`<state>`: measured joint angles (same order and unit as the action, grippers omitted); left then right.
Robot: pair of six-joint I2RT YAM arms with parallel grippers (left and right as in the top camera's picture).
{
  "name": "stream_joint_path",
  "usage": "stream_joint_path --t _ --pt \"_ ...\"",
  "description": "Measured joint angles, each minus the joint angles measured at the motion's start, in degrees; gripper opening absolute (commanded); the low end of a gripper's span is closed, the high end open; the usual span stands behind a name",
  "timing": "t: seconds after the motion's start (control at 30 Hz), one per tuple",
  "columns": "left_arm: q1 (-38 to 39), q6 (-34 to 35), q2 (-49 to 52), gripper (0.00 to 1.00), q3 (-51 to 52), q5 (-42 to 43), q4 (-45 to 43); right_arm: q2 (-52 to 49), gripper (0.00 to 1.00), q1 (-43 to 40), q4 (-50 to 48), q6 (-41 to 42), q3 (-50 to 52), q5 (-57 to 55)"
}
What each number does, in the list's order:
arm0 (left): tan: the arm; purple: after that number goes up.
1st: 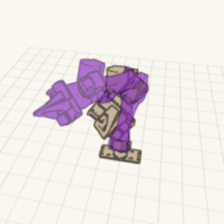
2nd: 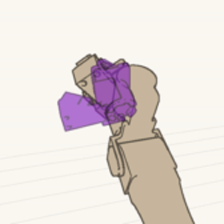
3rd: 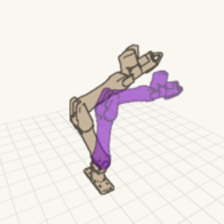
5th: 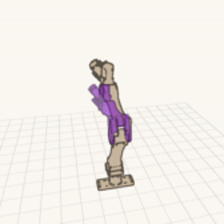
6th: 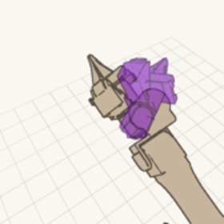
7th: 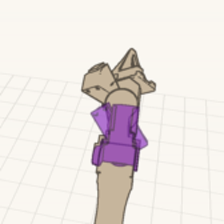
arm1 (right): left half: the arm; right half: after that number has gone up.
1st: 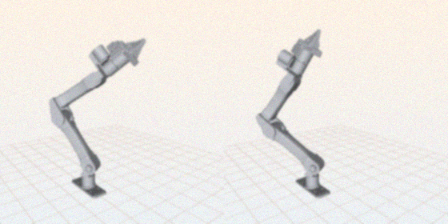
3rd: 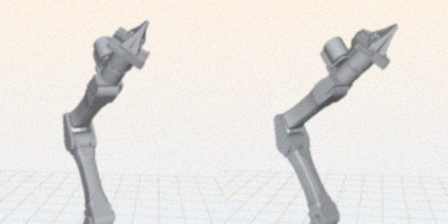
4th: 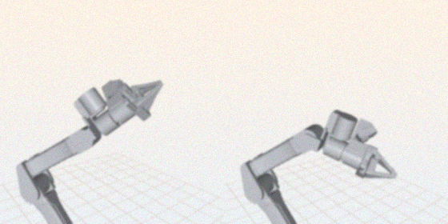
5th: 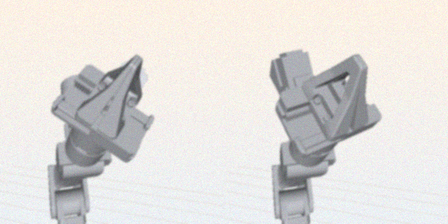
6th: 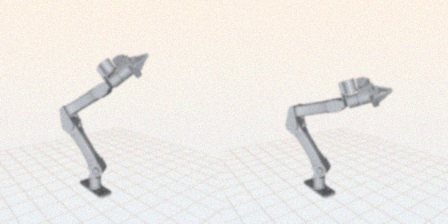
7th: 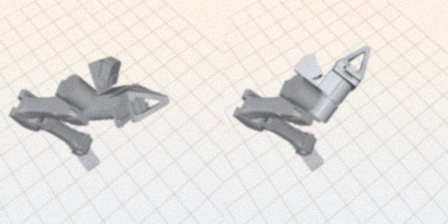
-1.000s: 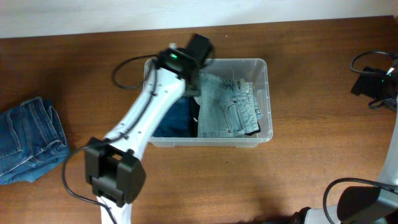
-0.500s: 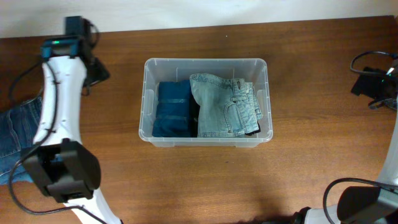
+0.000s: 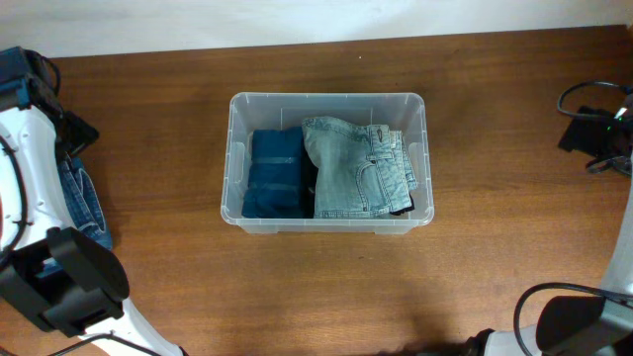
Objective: Pack container
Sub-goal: 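Withdraw the left gripper to the dark-wash jeans on the left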
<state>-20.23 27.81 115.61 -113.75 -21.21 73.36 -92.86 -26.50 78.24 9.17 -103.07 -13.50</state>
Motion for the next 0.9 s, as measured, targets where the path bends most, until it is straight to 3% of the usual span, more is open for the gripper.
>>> stream_joint_path --t 0.63,0.8,0.9 --pt "-6.2 -5.2 0.0 0.99 0.0 0.9 -3.7 0.0 0.99 0.0 0.0 0.0 0.0 0.0" --pt "-8.4 -12.6 0.0 0.83 0.0 5.4 -6.5 0.0 0.99 0.0 0.0 0.0 0.0 0.0" --pt "-10.8 -17.4 0.0 0.83 0.0 9.7 -6.9 0.0 0.99 0.0 0.0 0.0 0.0 0.0"
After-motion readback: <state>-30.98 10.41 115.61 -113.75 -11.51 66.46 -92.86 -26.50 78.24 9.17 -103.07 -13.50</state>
